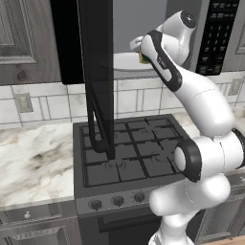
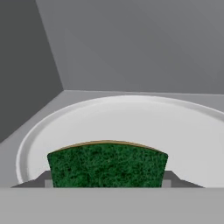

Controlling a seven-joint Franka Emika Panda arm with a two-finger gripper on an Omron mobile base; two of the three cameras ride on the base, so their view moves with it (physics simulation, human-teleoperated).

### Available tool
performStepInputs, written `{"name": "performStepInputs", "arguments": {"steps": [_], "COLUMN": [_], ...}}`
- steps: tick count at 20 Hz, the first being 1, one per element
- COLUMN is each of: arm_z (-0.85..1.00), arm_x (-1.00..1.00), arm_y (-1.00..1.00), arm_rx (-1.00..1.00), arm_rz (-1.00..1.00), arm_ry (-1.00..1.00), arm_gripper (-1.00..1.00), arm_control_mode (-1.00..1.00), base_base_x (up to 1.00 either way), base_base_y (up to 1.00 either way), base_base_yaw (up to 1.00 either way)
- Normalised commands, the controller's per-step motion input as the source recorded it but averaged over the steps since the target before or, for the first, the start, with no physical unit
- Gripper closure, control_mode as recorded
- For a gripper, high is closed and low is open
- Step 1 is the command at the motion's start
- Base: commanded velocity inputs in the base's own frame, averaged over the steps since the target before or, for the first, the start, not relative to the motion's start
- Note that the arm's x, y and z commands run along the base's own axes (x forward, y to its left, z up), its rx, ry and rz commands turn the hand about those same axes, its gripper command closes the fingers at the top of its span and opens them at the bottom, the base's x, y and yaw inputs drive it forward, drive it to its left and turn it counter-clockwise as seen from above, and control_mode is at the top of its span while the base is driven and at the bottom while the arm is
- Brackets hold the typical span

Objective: Place the sponge inside the microwave to prepare for sanitizing.

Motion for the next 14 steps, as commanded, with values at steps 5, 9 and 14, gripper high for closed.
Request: {"name": "performStepInputs", "arguments": {"steps": [5, 9, 14], "arm_z": [-0.07, -0.03, -0.05], "arm_x": [0.29, 0.31, 0.24], "arm_y": [0.00, 0.00, 0.00], "arm_rx": [0.00, 0.00, 0.00], "arm_rz": [0.02, 0.03, 0.05], "arm_ry": [0.00, 0.00, 0.07], "arm_gripper": [1.00, 1.00, 1.00], "arm_control_mode": [-1.00, -1.00, -1.00], "base_base_x": [0.00, 0.00, 0.00], "base_base_y": [0.00, 0.00, 0.00], "base_base_yaw": [0.00, 0.00, 0.00]}}
